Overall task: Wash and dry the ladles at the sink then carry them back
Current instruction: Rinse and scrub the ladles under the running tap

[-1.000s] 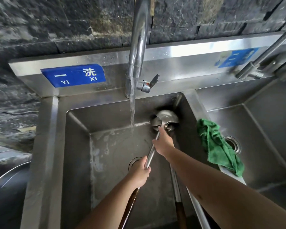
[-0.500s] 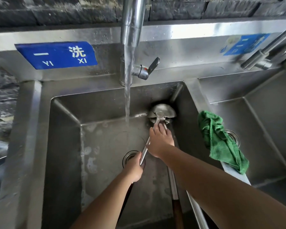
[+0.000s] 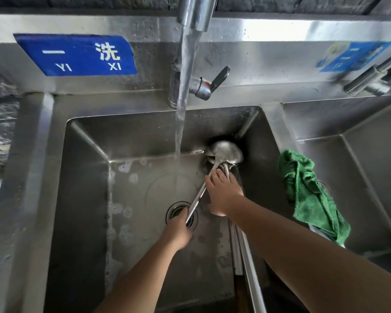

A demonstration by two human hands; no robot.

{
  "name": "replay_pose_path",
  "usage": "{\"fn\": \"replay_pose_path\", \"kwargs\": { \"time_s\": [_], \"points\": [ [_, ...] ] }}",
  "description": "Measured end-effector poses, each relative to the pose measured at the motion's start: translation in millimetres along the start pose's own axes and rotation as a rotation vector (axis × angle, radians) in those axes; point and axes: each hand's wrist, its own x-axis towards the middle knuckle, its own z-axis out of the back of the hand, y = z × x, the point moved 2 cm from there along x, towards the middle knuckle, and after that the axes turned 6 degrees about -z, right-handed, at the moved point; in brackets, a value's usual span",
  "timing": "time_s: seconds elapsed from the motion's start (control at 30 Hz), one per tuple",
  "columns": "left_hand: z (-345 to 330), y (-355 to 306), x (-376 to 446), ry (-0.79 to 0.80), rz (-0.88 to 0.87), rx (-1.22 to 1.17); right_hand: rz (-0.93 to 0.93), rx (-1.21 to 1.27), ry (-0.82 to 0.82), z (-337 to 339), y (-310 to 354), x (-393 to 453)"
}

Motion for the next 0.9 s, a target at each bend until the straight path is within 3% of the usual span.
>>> {"fn": "replay_pose_path", "kwargs": {
  "time_s": [0.17, 0.6, 0.77, 0.9],
  "points": [
    [10, 6, -13, 0.016, 0.02, 0.007, 0.036, -0.089, -0.002, -2, -1, -4],
    [90, 4, -65, -0.125, 0.06, -0.04, -0.091, 0.312, -0.046, 31, -2, -64],
    [137, -29, -87, -0.216, -0.01, 0.017, -0.086, 0.42, -0.142, 69, -8, -82],
    [201, -86, -81, -0.336, -0.14, 0.042, -0.154, 0.598, -0.245, 136, -24, -84]
  ]
}}
